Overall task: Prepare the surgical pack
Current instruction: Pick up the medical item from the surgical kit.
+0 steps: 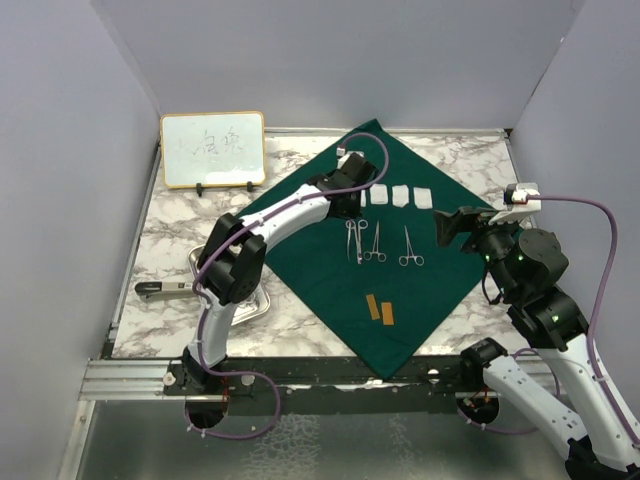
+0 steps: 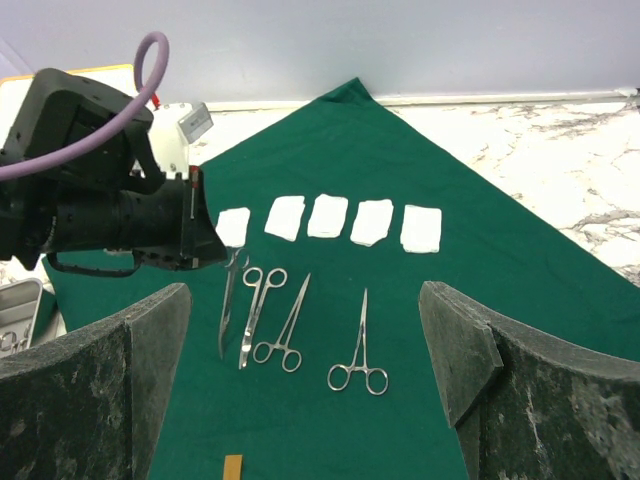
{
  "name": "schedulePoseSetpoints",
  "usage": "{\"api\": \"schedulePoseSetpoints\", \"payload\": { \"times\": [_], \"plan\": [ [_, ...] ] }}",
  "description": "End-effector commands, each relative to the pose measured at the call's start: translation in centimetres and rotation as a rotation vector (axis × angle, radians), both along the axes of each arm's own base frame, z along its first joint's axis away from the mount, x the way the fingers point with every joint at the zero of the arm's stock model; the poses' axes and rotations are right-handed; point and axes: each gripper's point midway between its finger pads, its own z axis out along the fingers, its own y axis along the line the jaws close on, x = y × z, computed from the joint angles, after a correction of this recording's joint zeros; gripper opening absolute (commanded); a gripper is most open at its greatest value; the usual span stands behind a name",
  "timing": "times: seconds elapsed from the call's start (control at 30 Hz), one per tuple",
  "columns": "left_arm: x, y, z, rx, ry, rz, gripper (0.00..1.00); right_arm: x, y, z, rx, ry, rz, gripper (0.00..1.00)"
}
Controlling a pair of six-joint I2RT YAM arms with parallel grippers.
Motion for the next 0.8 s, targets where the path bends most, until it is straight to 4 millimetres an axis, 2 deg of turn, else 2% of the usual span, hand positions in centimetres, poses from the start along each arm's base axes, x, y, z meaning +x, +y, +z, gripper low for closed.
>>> {"api": "schedulePoseSetpoints", "payload": {
  "times": [0.0, 0.23, 0.57, 0.77],
  "plan": [
    [0.4, -1.3, 4.0, -0.145, -0.053, -0.011, 0.0, 0.1, -0.2, -0.1, 0.0, -0.003, -0.019, 1.0],
    [0.5, -1.1, 1.9, -0.094, 0.022, 0.002, 0.0, 0.0, -0.3, -0.1, 0.001, -0.005, -0.02, 1.0],
    [-0.2, 0.7, -0.7, 0.086, 0.066, 0.017, 0.0, 0.1, -0.2, -0.1, 0.003, -0.005, -0.019, 1.0],
    [-0.4, 1.6, -1.2, 0.137, 0.055, 0.038, 0.0, 0.2, -0.2, -0.1, 0.003, -0.003, -0.018, 1.0]
  ]
}}
